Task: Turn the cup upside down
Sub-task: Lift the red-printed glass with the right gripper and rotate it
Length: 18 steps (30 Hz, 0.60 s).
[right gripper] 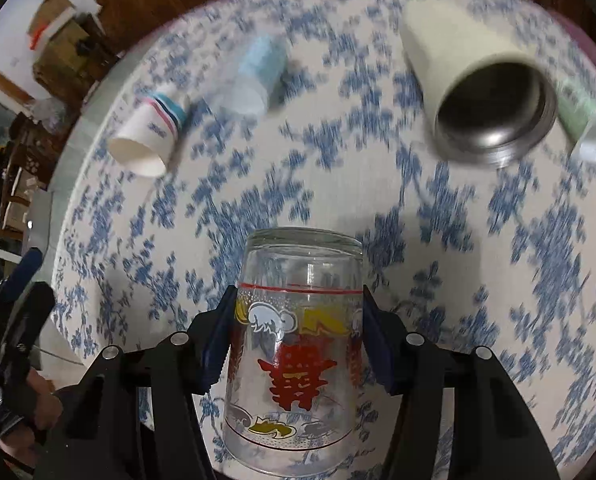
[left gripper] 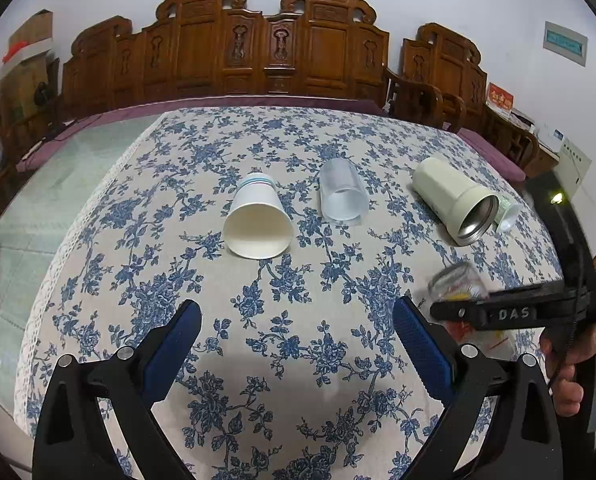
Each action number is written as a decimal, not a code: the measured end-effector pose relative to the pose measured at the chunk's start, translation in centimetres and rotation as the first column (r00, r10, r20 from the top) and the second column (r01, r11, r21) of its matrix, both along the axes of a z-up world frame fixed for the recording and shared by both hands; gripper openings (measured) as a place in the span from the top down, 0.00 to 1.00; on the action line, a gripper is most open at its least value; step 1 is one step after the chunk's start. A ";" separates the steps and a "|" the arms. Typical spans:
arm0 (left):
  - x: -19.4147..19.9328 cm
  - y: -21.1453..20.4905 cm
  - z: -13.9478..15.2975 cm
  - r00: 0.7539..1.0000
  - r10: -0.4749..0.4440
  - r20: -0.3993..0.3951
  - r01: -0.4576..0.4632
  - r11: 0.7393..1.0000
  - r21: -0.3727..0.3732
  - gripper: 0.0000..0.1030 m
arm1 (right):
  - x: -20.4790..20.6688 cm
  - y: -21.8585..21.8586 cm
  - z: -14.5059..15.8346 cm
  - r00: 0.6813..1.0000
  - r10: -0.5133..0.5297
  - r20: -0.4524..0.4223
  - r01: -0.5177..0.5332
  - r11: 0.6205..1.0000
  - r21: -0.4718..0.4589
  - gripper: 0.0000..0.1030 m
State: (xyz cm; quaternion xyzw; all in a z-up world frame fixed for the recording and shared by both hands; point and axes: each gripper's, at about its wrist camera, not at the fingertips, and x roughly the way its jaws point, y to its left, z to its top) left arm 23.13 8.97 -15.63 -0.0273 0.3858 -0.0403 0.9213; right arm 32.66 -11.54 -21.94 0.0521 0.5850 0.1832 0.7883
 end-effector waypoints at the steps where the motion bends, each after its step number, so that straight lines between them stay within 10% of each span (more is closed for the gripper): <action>1: 0.0 0.0 0.0 1.000 -0.001 0.000 0.001 1.000 0.001 0.10 | 0.0 -0.1 0.6 0.999 0.002 0.042 -0.002 1.000 0.006 0.41; 18: 0.0 -0.3 -0.1 1.000 -0.001 0.000 0.001 1.000 0.012 0.10 | 1.5 2.3 2.5 0.842 0.046 0.538 0.031 0.990 -0.134 0.41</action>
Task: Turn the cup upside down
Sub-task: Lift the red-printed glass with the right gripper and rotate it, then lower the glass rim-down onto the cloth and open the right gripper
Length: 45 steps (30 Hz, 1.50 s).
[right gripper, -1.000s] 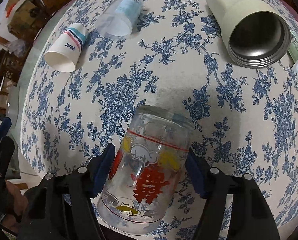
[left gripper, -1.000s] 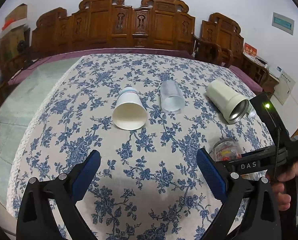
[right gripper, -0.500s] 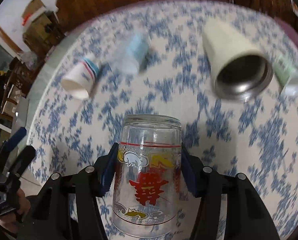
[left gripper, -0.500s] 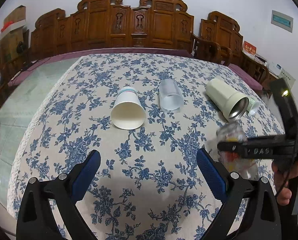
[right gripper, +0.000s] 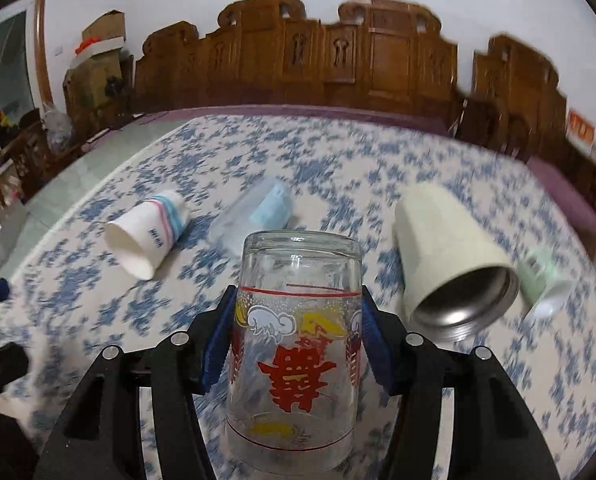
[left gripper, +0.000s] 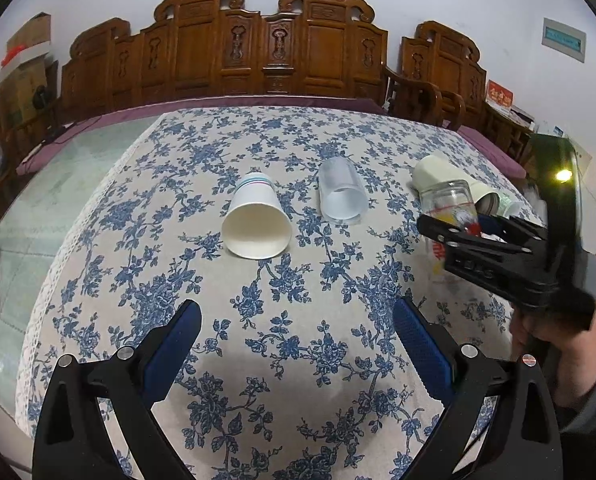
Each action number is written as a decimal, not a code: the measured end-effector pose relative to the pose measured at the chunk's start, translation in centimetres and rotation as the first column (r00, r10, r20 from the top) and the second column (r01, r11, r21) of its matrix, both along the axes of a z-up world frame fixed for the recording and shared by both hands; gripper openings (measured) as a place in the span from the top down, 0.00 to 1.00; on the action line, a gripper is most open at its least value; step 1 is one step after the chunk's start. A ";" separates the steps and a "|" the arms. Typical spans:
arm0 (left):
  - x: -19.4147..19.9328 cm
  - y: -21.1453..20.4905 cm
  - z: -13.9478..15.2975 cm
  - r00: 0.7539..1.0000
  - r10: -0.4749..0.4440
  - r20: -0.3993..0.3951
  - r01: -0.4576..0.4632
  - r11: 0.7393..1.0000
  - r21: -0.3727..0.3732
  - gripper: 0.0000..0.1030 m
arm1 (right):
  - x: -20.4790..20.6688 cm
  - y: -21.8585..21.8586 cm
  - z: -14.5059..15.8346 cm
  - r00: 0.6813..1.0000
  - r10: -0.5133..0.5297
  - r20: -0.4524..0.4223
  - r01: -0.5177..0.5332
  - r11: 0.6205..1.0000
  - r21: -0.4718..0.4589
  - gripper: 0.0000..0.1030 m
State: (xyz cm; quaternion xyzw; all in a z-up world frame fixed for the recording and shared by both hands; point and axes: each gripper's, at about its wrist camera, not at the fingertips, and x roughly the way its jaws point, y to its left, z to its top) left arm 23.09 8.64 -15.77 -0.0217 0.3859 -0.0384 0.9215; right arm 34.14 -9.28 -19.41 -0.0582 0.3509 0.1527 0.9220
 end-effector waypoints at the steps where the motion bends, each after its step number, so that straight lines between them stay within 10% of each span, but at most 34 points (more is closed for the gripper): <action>1: 0.0 0.0 0.0 1.000 0.000 0.000 0.000 1.000 0.000 0.10 | 0.1 0.2 -0.2 1.000 -0.006 0.018 0.006 1.000 -0.022 0.41; 11: -0.1 -0.2 0.3 1.000 0.002 0.018 -0.002 1.000 0.003 0.10 | -4.1 0.6 -2.7 0.996 -0.016 0.085 0.028 0.991 -0.133 0.42; 20: -0.2 -0.2 0.4 1.000 0.004 0.018 -0.004 1.000 0.005 0.10 | -1.6 -0.9 -3.6 0.975 -0.004 -0.223 0.001 1.000 -0.015 0.42; 28: -0.1 -0.3 0.4 1.000 0.002 0.013 -0.002 1.000 0.004 0.10 | 3.4 -0.4 -2.1 0.857 0.090 -0.508 -0.108 0.994 -0.008 0.31; 35: -0.1 -0.4 0.4 1.000 -0.001 0.009 0.001 1.000 0.001 0.10 | 5.6 1.2 -4.5 0.687 0.121 -0.716 -0.214 0.976 -0.040 0.37; 38: -0.1 -0.4 0.4 1.000 -0.002 0.008 0.002 1.000 0.000 0.10 | 4.9 1.2 -4.3 0.712 0.138 -0.688 -0.235 0.971 -0.049 0.42; 45: -0.2 -0.5 0.5 1.000 -0.001 0.015 0.001 1.000 0.002 0.10 | 0.9 0.1 0.8 0.916 0.203 -0.346 -0.199 0.979 0.047 0.43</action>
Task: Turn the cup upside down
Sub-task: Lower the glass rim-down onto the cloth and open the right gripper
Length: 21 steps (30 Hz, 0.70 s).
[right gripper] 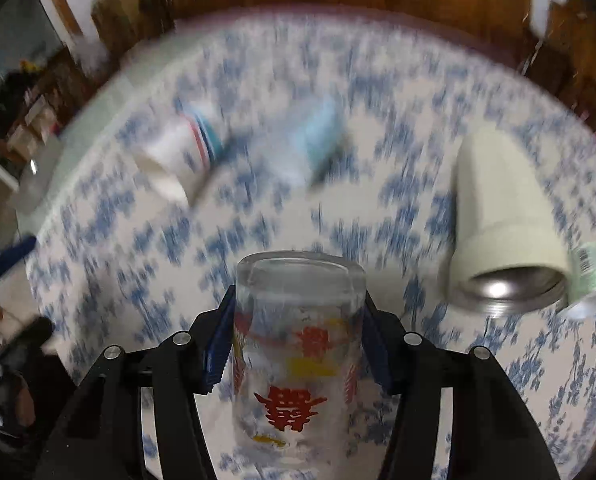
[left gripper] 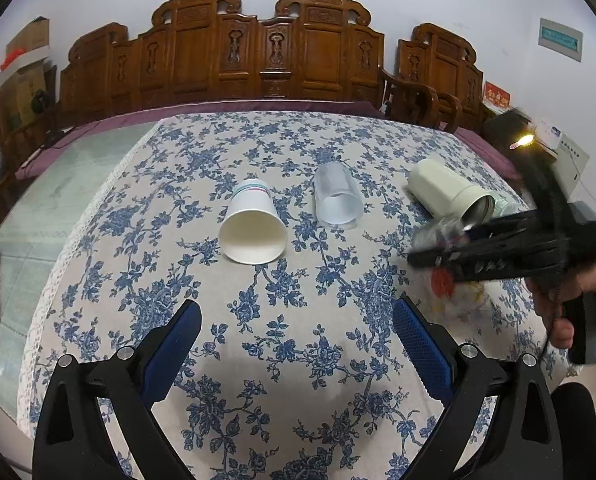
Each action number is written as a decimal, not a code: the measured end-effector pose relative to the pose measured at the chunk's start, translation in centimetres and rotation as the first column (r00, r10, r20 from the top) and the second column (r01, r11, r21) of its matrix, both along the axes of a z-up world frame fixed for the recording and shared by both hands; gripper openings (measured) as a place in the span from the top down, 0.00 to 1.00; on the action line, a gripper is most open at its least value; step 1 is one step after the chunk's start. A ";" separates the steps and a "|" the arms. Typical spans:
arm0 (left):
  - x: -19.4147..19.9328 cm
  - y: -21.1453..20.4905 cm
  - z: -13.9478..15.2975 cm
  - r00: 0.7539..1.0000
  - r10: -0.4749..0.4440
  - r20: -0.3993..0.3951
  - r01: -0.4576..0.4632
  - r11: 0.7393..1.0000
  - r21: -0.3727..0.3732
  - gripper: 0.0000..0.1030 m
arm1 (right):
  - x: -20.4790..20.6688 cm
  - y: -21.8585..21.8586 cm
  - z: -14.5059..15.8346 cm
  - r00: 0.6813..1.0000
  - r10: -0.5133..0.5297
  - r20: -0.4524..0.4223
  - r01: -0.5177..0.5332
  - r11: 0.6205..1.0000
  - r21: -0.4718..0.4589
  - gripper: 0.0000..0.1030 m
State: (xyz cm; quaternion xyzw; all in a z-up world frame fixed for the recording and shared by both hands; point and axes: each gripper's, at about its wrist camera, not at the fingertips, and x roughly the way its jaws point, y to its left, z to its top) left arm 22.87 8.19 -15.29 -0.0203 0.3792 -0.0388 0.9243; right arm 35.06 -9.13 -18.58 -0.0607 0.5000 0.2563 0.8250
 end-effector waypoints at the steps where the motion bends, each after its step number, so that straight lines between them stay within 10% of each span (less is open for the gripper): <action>1: 0.0 0.0 0.0 1.000 0.001 0.002 -0.001 1.000 -0.001 0.10 | -0.5 -0.2 0.4 0.999 -0.013 0.041 0.012 1.000 0.024 0.43; 11: -0.7 -0.3 0.4 1.000 0.010 0.021 -0.010 1.000 0.012 0.10 | -4.5 -0.7 0.3 0.958 -0.047 0.284 0.044 0.999 0.014 0.43; 21: -2.4 -1.1 2.6 0.999 0.010 0.045 -0.011 1.000 0.023 0.10 | -4.8 -0.1 0.7 0.981 0.003 0.192 0.013 0.997 -0.079 0.44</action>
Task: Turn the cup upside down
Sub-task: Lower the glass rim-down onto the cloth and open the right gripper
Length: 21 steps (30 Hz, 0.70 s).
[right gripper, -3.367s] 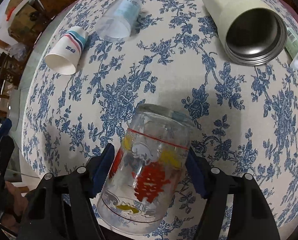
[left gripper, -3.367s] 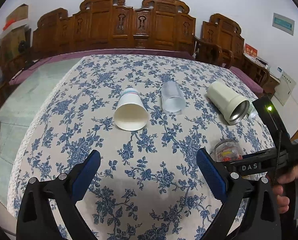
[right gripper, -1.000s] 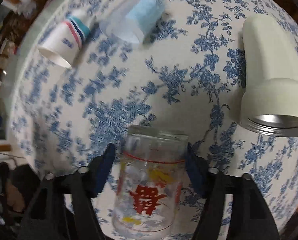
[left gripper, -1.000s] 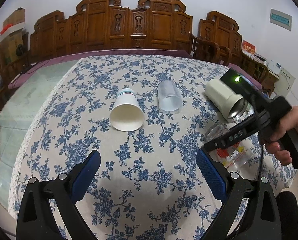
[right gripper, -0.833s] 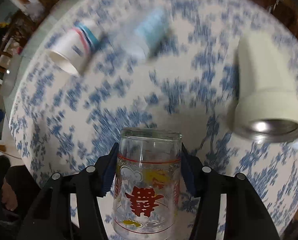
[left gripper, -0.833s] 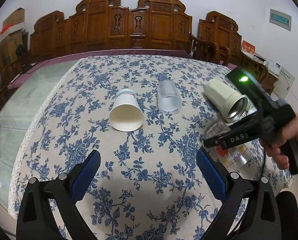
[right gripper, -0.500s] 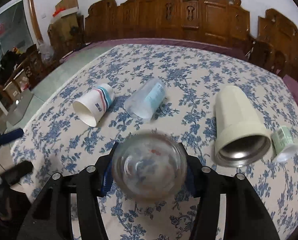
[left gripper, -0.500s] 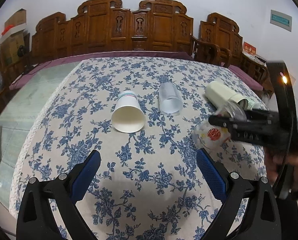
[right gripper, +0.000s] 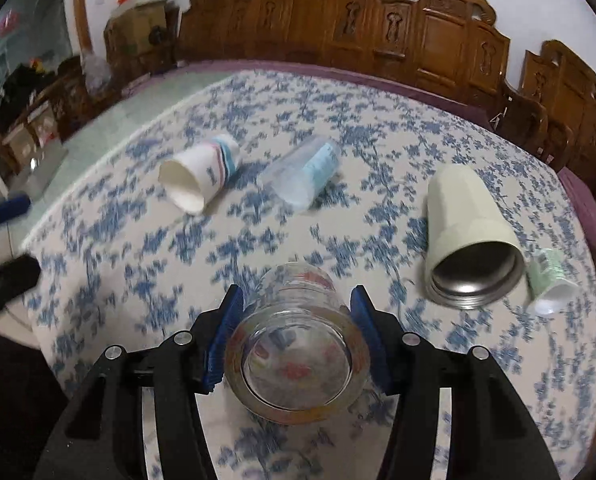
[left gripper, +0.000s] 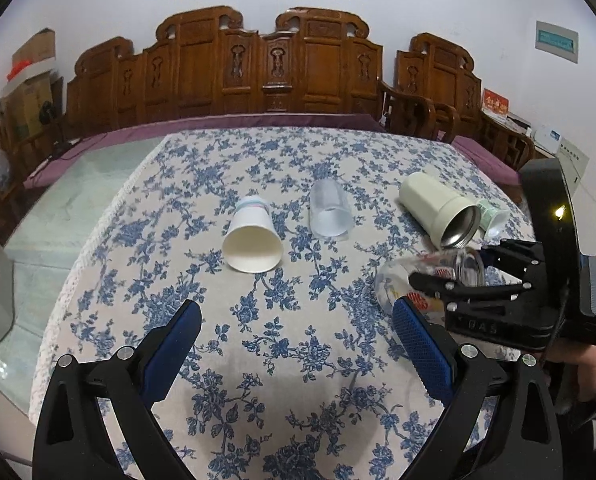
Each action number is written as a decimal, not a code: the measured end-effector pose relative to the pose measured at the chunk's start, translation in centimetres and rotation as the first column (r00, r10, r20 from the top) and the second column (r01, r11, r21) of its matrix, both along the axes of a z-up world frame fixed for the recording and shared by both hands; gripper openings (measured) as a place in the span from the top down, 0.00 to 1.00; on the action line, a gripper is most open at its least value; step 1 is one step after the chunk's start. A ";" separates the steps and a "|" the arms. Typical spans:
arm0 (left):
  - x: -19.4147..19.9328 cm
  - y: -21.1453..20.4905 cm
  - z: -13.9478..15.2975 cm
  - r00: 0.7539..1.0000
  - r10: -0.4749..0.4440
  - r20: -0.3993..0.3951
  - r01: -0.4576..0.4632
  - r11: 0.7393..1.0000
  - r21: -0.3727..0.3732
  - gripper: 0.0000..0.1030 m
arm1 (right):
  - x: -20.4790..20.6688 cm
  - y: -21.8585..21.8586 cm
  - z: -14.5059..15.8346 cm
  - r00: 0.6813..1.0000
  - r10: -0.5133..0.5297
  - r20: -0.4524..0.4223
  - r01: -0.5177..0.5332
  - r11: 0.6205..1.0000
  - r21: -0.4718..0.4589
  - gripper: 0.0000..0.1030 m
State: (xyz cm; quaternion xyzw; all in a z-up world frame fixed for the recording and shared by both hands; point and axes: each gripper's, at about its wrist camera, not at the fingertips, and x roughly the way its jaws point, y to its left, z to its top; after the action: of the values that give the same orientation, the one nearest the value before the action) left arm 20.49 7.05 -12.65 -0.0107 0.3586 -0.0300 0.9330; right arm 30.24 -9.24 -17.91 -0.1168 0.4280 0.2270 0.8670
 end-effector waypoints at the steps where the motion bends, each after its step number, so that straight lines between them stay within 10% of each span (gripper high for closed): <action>1: -0.3 -0.1 0.2 1.000 -0.004 0.003 0.004 1.000 0.002 0.10 | -0.3 -0.2 0.1 1.000 0.001 -0.007 -0.001 1.000 -0.012 0.44; 10: -2.6 -1.2 1.6 1.000 -0.020 0.002 0.020 1.000 0.002 0.10 | -1.3 -1.6 -0.1 0.995 -0.010 -0.101 0.002 0.997 -0.077 0.44; 21: -5.6 -2.3 4.1 1.000 -0.024 0.012 0.023 1.000 0.018 0.10 | -2.4 -3.3 0.6 0.994 -0.072 -0.078 0.077 0.995 0.062 0.42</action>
State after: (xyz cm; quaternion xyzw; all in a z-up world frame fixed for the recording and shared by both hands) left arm 14.94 4.72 -8.55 0.0022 0.3531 -0.0378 0.9348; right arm 27.84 -12.55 -17.28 -0.0640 0.4570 0.2125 0.8613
